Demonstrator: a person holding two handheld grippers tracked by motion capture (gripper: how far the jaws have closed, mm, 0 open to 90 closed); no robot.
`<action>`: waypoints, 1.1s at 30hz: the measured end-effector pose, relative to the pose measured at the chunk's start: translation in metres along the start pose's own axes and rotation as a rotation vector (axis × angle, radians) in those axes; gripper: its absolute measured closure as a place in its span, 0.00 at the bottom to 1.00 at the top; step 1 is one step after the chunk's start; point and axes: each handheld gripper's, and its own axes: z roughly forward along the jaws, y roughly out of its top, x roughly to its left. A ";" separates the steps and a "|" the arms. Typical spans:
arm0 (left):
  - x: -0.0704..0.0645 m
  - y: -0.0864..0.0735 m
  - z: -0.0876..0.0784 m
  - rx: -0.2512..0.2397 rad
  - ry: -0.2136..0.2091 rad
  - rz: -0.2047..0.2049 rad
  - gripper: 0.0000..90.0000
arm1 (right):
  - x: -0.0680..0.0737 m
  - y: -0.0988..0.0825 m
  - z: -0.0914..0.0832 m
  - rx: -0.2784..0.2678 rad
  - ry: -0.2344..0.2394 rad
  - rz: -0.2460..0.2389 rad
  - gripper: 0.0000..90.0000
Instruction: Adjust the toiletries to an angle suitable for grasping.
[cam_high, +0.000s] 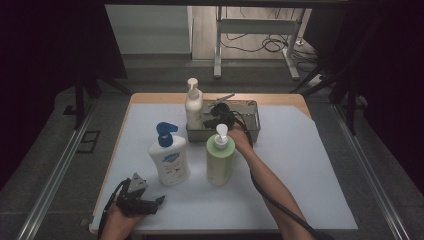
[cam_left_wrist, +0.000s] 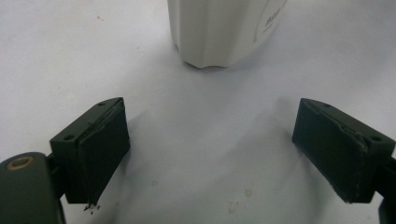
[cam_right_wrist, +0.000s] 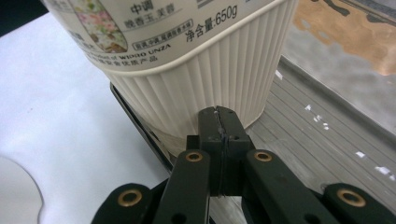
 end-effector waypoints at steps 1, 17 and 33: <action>0.000 0.000 0.000 0.000 0.000 0.000 0.12 | 0.000 0.000 -0.001 0.000 -0.002 -0.004 0.98; 0.000 0.000 0.000 -0.001 0.000 0.001 0.12 | 0.001 0.000 -0.028 -0.028 -0.010 -0.019 0.84; 0.000 0.000 0.000 0.000 0.002 0.003 0.12 | 0.007 -0.006 -0.064 -0.043 -0.024 -0.036 0.52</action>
